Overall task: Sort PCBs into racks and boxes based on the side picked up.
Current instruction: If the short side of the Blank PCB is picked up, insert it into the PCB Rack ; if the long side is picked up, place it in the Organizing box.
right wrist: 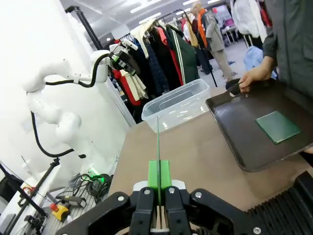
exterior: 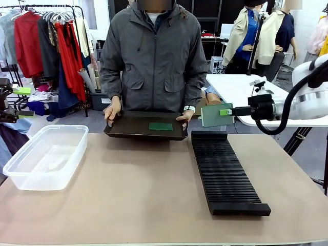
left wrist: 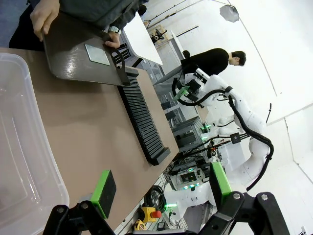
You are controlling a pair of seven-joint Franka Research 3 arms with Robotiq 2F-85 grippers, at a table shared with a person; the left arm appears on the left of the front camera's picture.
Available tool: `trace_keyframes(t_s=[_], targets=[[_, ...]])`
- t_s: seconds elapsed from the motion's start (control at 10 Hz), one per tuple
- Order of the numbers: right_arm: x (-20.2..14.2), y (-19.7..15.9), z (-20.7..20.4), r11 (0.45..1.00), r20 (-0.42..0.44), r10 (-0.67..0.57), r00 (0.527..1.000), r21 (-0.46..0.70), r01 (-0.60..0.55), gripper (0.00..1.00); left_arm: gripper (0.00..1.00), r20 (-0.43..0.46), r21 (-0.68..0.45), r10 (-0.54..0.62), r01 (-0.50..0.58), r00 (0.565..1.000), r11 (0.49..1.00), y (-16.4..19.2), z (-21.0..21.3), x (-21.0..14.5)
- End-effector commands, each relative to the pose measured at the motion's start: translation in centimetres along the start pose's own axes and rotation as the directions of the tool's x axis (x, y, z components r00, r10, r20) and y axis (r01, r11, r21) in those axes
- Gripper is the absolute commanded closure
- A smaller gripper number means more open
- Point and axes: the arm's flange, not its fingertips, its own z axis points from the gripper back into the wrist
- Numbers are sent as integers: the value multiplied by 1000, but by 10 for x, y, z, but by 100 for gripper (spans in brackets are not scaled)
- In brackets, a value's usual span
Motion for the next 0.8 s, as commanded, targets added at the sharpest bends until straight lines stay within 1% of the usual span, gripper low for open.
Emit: trace_keyframes(t_s=[0.0,0.1,0.5,0.7], targets=[[-12,-15,18,996,22,82,996,44,-83,100,0,-4,1,3,-3,1000,1000,-1,1,0],[-20,-24,24,992,74,117,990,47,-121,100,0,-4,1,3,-3,1000,1000,-1,1,0],[-61,-70,39,979,90,204,975,8,-205,100,0,-4,1,3,-3,1000,1000,-1,1,0],[-79,-85,43,977,111,212,971,-9,-212,100,0,-4,1,3,-3,1000,1000,-1,1,0]])
